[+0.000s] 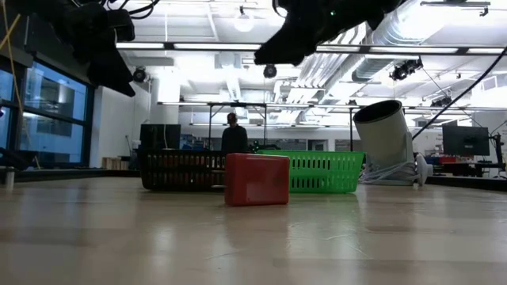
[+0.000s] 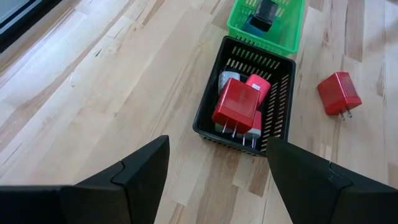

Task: Pick & Place Office items
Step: Put the red charger adapter into the black bin

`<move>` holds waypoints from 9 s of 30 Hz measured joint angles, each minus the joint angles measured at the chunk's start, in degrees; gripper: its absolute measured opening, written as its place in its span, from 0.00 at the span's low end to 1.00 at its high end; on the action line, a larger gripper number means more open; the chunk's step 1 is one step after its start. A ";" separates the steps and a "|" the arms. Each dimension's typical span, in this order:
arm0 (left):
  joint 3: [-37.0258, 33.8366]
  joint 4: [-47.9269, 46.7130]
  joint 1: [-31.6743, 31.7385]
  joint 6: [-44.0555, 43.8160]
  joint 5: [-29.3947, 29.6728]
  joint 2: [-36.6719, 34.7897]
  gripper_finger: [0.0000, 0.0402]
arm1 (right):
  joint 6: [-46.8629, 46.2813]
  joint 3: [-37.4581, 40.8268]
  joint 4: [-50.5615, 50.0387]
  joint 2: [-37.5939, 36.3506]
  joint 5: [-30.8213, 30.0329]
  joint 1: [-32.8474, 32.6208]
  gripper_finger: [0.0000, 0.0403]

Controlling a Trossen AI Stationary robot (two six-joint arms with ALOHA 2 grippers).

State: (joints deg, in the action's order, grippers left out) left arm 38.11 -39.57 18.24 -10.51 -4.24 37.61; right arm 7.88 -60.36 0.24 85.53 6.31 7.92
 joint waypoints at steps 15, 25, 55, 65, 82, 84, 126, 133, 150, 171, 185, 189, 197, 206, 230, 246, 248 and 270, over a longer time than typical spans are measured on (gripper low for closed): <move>0.02 0.22 0.00 0.01 -0.01 0.01 0.65 | 3.09 -0.02 0.23 2.40 -1.18 -11.71 0.36; 0.02 0.50 0.00 0.01 -0.01 0.00 0.65 | 2.86 -2.68 0.34 11.80 1.37 -16.32 0.36; 0.02 1.55 -0.04 0.01 0.00 0.00 0.65 | 3.97 -2.80 1.42 20.66 -4.51 -22.51 0.45; 0.02 3.90 -0.04 0.01 0.01 0.02 0.65 | 2.07 -2.78 0.93 20.82 -4.81 -22.30 0.49; 0.02 4.06 -0.04 0.01 0.01 0.00 0.65 | -0.79 -2.73 1.92 25.69 -3.44 -21.20 0.49; 0.02 4.07 -0.04 0.01 -0.01 0.02 0.65 | -0.75 -2.73 1.95 25.69 -3.57 -20.96 0.49; 0.02 4.08 -0.04 0.01 0.00 0.01 0.65 | -1.02 -2.75 1.69 25.62 -3.19 -20.89 0.30; 0.02 4.07 -0.03 0.01 -0.01 0.02 0.65 | -0.77 -2.75 1.82 25.62 -3.19 -20.89 0.29; 0.02 4.07 -0.04 0.01 0.01 0.00 0.65 | 2.41 -2.82 6.13 22.77 -0.44 -20.89 0.29; 0.02 4.08 -0.04 0.01 0.00 0.00 0.65 | 6.99 -7.63 5.02 22.13 2.76 -8.89 0.28; 0.02 4.08 -0.03 0.01 -0.01 0.01 0.65 | 9.67 -7.63 3.48 22.19 4.41 -4.54 0.28; 0.02 4.09 -0.04 0.01 0.01 0.00 0.65 | 10.43 -7.63 3.51 22.30 4.28 -4.51 0.28; 0.02 4.07 -0.04 0.01 0.01 0.01 0.65 | 10.24 -7.66 4.92 25.20 4.41 -4.00 0.28; 0.02 4.09 -0.04 -0.01 0.01 0.00 0.65 | 10.05 -7.67 5.18 25.14 5.79 -4.06 0.29; 0.02 4.07 -0.04 -0.01 -0.01 0.02 0.65 | 9.15 -7.65 6.24 25.52 5.88 -4.04 0.37; 0.02 4.07 -0.04 0.01 -0.01 0.00 0.65 | 8.87 -7.65 6.24 25.58 5.11 -4.06 0.37; 0.02 4.08 -0.04 0.01 -0.01 0.01 0.65 | 8.87 -7.65 6.26 25.58 4.65 -4.06 0.37; 0.02 4.07 -0.04 0.01 0.00 0.01 0.65 | 9.93 -7.63 8.04 24.93 2.99 -5.44 0.37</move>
State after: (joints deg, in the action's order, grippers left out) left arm 38.13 -35.51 18.20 -10.50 -4.24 37.62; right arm 17.81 -67.99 8.28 110.45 9.30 2.48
